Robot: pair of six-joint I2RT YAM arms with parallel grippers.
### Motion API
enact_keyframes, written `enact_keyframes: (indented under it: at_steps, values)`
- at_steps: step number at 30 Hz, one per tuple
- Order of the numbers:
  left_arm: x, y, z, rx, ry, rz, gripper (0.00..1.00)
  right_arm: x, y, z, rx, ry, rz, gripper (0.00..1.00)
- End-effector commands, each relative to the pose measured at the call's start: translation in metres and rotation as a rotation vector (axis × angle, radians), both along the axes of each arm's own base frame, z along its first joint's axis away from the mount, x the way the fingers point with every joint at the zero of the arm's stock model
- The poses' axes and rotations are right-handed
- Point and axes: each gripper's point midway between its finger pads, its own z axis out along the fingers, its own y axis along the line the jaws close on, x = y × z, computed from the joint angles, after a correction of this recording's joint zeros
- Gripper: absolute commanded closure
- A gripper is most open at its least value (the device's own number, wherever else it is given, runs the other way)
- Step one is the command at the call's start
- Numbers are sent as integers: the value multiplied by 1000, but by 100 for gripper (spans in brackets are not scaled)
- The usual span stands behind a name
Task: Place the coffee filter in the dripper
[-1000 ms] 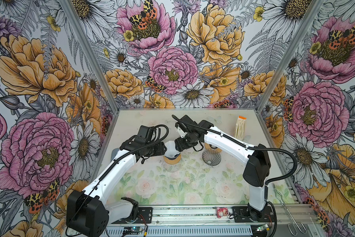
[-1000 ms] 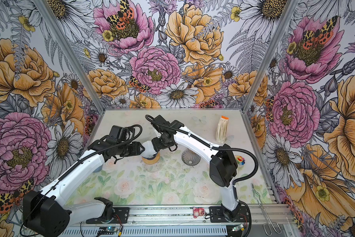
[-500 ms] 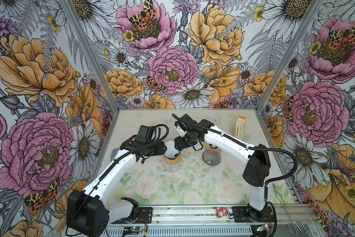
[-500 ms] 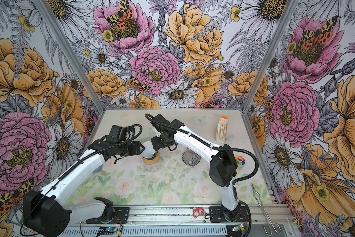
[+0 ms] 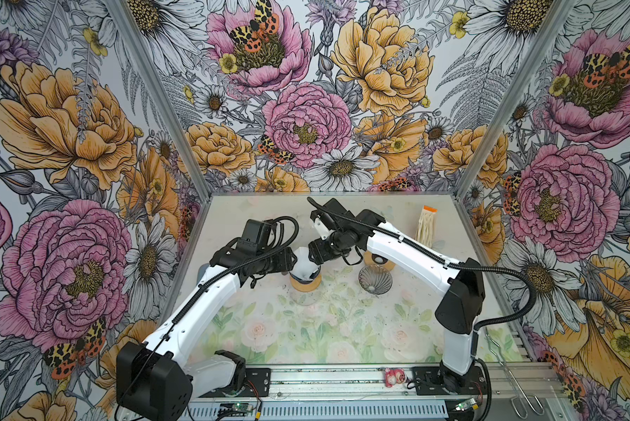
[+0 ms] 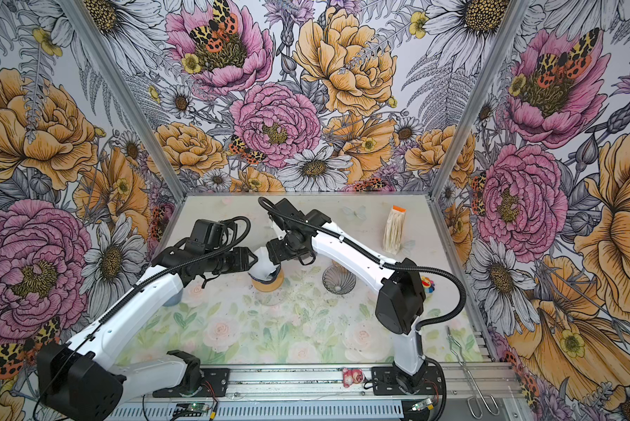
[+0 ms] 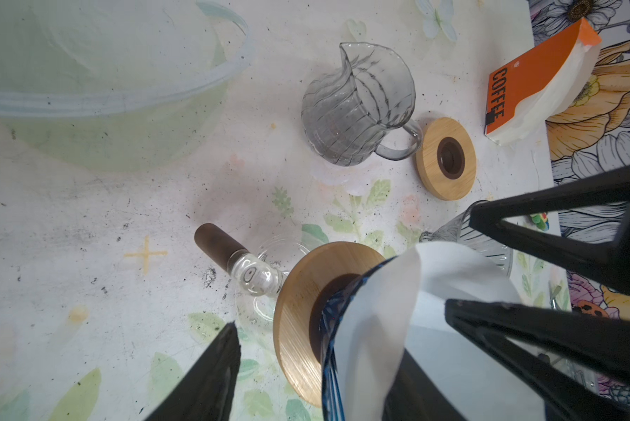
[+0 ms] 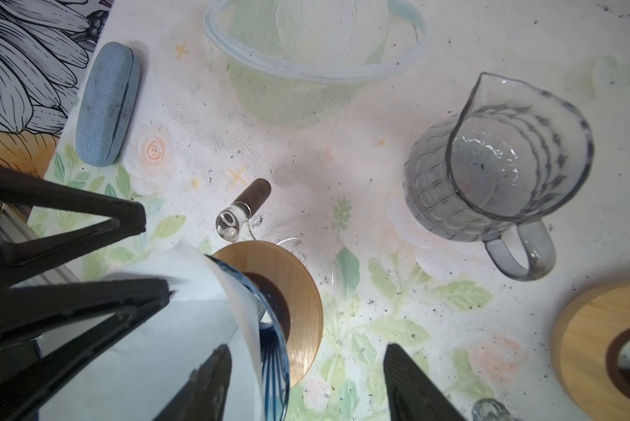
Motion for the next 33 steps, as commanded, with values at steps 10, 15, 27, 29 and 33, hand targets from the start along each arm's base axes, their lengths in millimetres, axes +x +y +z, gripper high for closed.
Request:
enact_keyframes:
  at_steps: [10, 15, 27, 29, 33]
  values:
    - [5, 1, 51, -54, -144, 10, 32, 5, -3, 56, 82, -149, 5, 31]
    - [3, 2, 55, -59, -155, 10, 32, 6, -10, 63, 80, -186, 2, 31]
    - [0, -2, 99, -68, -294, -54, 17, 22, -59, 91, 224, -223, -138, 31]
    - [0, -6, 108, -70, -324, -77, 15, 25, -73, 91, 219, -229, -173, 32]
    - [0, -14, 122, -72, -373, -120, 11, 30, -104, 87, 200, -240, -239, 32]
